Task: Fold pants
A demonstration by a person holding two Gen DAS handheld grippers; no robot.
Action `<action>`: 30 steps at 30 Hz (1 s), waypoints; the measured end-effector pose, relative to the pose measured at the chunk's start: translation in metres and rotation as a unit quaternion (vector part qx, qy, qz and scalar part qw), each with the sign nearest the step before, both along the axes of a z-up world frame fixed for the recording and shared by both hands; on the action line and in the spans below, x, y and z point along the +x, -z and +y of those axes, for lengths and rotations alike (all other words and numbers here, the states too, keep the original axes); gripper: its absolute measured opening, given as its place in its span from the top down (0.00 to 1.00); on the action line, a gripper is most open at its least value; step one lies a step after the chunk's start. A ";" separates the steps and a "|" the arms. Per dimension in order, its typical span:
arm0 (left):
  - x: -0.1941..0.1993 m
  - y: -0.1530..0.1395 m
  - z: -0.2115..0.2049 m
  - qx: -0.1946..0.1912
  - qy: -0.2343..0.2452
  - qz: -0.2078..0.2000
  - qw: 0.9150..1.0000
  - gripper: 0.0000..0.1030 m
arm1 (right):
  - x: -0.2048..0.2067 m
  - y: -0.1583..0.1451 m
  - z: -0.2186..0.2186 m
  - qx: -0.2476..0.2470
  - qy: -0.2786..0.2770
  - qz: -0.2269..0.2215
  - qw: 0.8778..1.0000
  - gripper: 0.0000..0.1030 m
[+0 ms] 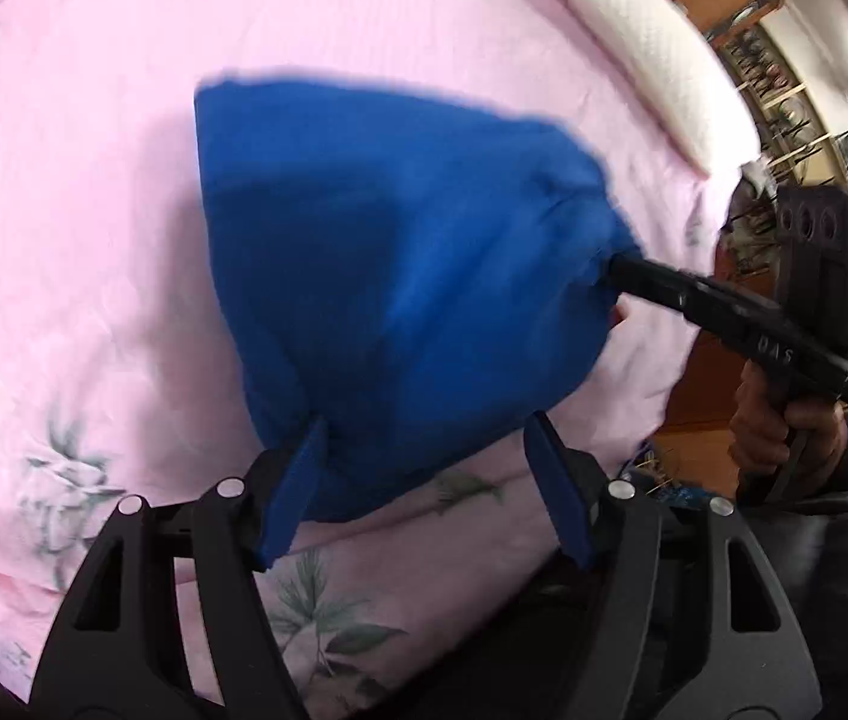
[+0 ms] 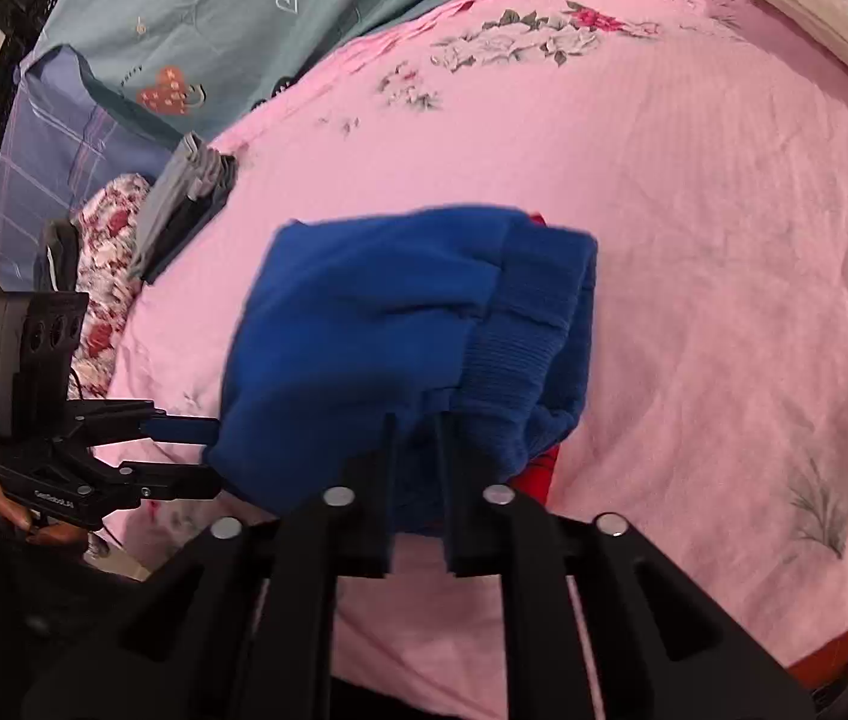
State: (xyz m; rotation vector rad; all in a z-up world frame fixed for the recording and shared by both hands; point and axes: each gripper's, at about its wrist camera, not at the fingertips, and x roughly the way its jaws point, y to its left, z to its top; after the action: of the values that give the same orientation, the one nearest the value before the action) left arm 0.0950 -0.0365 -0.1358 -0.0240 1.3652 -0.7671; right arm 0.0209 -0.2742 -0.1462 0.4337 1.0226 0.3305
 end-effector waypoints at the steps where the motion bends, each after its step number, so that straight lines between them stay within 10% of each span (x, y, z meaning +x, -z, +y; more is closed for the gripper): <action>1: 0.004 -0.012 0.002 -0.010 -0.004 -0.011 1.000 0.33 | -0.003 -0.011 -0.003 -0.006 0.008 -0.016 1.000 0.72; 8: 0.028 -0.046 -0.037 -0.038 -0.018 -0.096 0.995 0.23 | -0.003 -0.028 -0.031 -0.012 0.052 -0.031 0.998 0.58; 12: 0.027 0.005 -0.084 0.051 0.009 -0.101 0.994 0.22 | 0.000 -0.027 -0.043 -0.021 0.050 -0.030 0.998 0.57; 17: -0.001 0.018 -0.117 0.148 0.059 -0.195 0.968 0.12 | 0.012 -0.023 -0.051 -0.041 0.024 -0.029 0.998 0.57; 23: 0.006 -0.024 -0.086 0.089 -0.026 -0.167 0.982 0.12 | 0.051 -0.011 -0.053 -0.039 -0.033 -0.033 0.998 0.45; 30: 0.012 0.019 -0.089 0.148 -0.071 -0.122 0.979 0.11 | 0.104 0.025 -0.038 -0.055 -0.136 0.003 0.989 0.45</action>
State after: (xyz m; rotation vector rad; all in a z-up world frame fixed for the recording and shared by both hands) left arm 0.1072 -0.1255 -0.1546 0.1990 1.2149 -0.4267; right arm 0.1246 -0.3118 -0.1707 0.1949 1.1023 0.5149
